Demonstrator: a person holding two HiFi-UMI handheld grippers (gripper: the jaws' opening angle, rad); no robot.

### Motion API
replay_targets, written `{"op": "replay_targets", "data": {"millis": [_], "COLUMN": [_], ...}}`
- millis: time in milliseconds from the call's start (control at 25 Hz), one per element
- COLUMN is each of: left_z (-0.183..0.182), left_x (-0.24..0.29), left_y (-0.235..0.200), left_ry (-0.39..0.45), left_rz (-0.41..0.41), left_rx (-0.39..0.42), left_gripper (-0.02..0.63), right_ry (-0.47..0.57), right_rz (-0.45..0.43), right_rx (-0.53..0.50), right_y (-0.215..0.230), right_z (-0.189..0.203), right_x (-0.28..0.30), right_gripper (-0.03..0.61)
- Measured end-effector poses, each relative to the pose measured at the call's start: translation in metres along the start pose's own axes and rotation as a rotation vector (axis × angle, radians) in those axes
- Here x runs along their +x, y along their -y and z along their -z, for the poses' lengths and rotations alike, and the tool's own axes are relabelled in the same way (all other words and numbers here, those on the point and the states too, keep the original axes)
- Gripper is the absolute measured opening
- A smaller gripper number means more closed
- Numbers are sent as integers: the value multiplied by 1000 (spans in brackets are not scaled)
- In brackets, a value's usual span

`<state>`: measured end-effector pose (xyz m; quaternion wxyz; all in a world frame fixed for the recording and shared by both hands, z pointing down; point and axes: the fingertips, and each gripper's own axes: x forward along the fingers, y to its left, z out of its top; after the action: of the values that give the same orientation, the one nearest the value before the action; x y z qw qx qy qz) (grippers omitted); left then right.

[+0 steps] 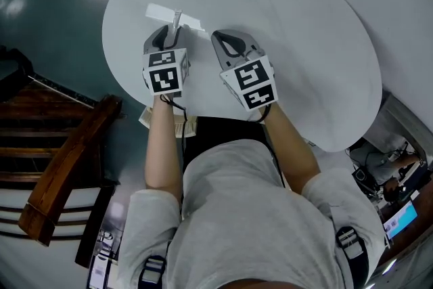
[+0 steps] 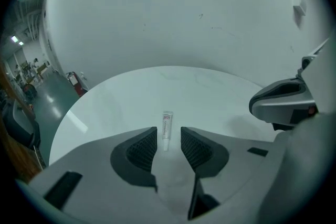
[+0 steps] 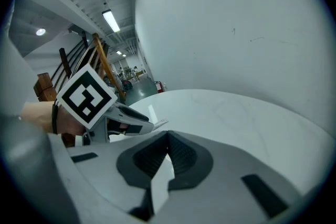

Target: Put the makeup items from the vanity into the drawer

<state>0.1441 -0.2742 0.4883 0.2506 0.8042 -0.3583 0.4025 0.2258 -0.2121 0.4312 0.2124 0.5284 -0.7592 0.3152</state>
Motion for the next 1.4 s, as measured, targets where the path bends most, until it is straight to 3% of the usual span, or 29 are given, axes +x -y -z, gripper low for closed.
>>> {"op": "replay_targets", "data": {"millis": [520, 680, 840, 1400], "left_z": [8, 7, 8, 15], "left_x": [20, 19, 19, -16], "left_y": [-6, -6, -7, 5], "left_ry": [-93, -98, -104, -17], "left_rz": [-11, -26, -39, -42], "left_rx": [33, 51, 61, 16], "left_gripper": [129, 61, 55, 52], "right_ry": [1, -4, -3, 6], "right_rz": [7, -2, -7, -44], "right_rx": [3, 1, -10, -41], "right_y": [13, 11, 8, -13], "right_z": [0, 0, -1, 5], "right_x": [-2, -1, 0, 2], "right_gripper": [14, 14, 14, 14]}}
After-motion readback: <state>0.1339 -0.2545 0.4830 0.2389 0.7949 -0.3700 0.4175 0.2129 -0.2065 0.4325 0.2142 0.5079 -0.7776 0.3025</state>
